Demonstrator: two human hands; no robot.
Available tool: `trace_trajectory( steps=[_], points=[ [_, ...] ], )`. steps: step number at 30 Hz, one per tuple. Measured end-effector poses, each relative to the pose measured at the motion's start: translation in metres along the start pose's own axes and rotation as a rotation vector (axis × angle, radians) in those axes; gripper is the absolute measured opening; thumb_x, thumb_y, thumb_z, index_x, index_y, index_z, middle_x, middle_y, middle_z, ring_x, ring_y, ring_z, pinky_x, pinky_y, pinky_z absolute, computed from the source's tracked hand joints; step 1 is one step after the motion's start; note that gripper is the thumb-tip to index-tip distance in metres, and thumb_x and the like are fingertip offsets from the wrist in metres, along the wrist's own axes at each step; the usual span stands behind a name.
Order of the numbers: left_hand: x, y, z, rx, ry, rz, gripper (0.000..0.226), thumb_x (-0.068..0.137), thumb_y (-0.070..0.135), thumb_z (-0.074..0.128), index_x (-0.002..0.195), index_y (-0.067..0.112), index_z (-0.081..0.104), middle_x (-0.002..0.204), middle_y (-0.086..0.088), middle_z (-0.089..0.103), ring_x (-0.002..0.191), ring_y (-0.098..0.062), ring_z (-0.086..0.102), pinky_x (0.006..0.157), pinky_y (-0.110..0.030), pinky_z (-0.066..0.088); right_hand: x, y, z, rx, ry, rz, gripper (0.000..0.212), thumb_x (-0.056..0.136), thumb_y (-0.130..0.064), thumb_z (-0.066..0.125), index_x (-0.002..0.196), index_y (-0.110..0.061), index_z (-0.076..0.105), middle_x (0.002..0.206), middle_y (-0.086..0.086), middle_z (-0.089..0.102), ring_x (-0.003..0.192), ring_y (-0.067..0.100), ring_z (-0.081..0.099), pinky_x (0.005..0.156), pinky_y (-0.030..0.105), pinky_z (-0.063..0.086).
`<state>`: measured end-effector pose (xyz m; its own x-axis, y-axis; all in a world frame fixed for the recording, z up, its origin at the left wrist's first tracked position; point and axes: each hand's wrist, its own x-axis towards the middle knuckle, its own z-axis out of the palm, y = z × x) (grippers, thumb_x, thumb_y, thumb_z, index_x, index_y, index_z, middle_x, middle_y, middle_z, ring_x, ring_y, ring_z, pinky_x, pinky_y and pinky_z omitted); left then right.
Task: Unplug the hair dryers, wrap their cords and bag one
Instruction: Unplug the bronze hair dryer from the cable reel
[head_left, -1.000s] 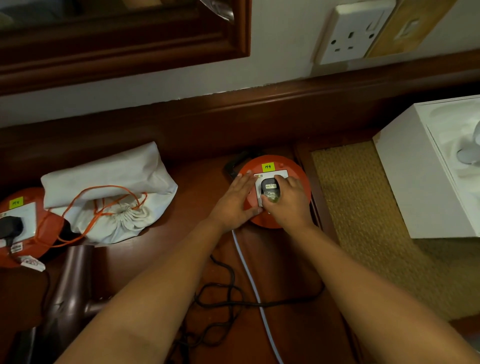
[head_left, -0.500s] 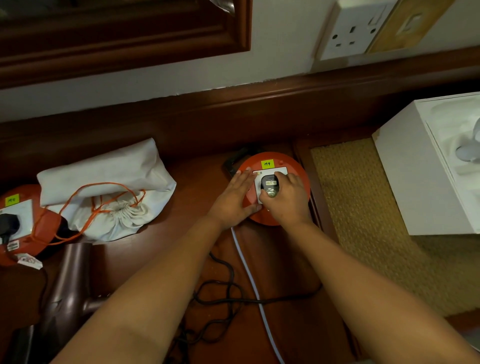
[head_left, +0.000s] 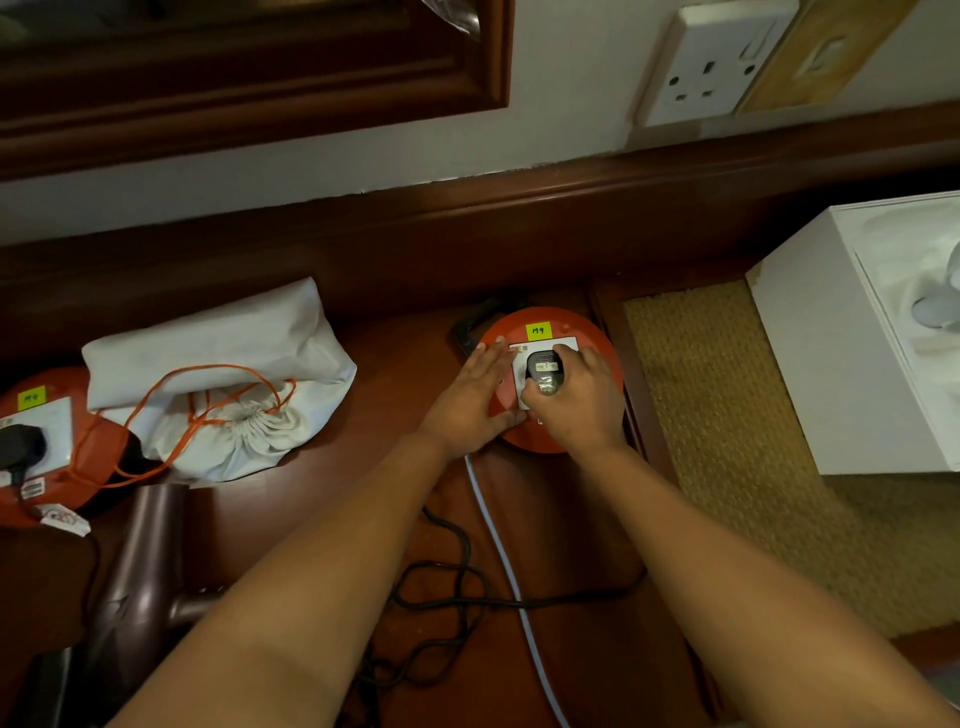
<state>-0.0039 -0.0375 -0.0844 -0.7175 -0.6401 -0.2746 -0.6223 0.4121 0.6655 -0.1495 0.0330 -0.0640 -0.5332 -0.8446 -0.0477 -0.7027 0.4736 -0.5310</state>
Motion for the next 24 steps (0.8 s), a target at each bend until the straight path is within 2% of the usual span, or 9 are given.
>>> trace_trajectory(
  steps=[6, 13, 17, 20, 24],
  points=[
    [0.0, -0.003, 0.003, -0.012, 0.012, 0.014, 0.087, 0.087, 0.045, 0.063, 0.154, 0.022, 0.012, 0.162, 0.004, 0.001, 0.148, -0.013, -0.007, 0.116, -0.029, 0.01, -0.003, -0.003, 0.0, 0.014, 0.039, -0.071, 0.055, 0.07, -0.031, 0.069, 0.119, -0.008, 0.06, 0.114, 0.01, 0.057, 0.103, 0.03, 0.058, 0.07, 0.037, 0.05],
    [-0.003, 0.006, 0.004, 0.076, 0.039, -0.029, 0.083, 0.09, 0.041, 0.061, 0.154, 0.019, 0.013, 0.162, 0.002, 0.003, 0.148, -0.015, -0.003, 0.118, -0.031, 0.01, -0.003, 0.002, -0.007, 0.097, 0.0, -0.045, 0.056, 0.072, -0.023, 0.07, 0.122, -0.001, 0.057, 0.115, 0.016, 0.057, 0.107, 0.031, 0.056, 0.082, 0.033, 0.046],
    [-0.011, 0.014, 0.007, 0.125, 0.087, -0.087, 0.077, 0.091, 0.036, 0.062, 0.152, 0.015, 0.021, 0.161, -0.003, 0.012, 0.148, -0.019, 0.009, 0.117, -0.032, 0.016, -0.013, -0.001, -0.013, 0.144, -0.027, -0.049, 0.056, 0.073, -0.019, 0.072, 0.123, 0.0, 0.056, 0.116, 0.017, 0.056, 0.108, 0.032, 0.056, 0.083, 0.028, 0.042],
    [-0.022, 0.018, 0.005, 0.152, 0.058, -0.092, 0.072, 0.091, 0.028, 0.061, 0.152, 0.016, 0.023, 0.16, -0.006, 0.018, 0.146, -0.024, 0.017, 0.117, -0.036, 0.023, -0.026, 0.0, -0.02, 0.168, -0.049, -0.05, 0.059, 0.075, -0.018, 0.072, 0.127, 0.001, 0.053, 0.118, 0.019, 0.055, 0.109, 0.033, 0.055, 0.086, 0.031, 0.043],
    [-0.051, 0.017, -0.002, 0.168, 0.018, -0.094, 0.061, 0.092, 0.023, 0.058, 0.147, 0.016, 0.033, 0.151, -0.006, 0.036, 0.137, -0.027, 0.034, 0.108, -0.042, 0.036, -0.05, 0.002, -0.031, 0.196, -0.112, -0.037, 0.063, 0.081, -0.02, 0.07, 0.136, -0.004, 0.045, 0.125, 0.018, 0.053, 0.116, 0.03, 0.052, 0.092, 0.03, 0.04]
  ],
)
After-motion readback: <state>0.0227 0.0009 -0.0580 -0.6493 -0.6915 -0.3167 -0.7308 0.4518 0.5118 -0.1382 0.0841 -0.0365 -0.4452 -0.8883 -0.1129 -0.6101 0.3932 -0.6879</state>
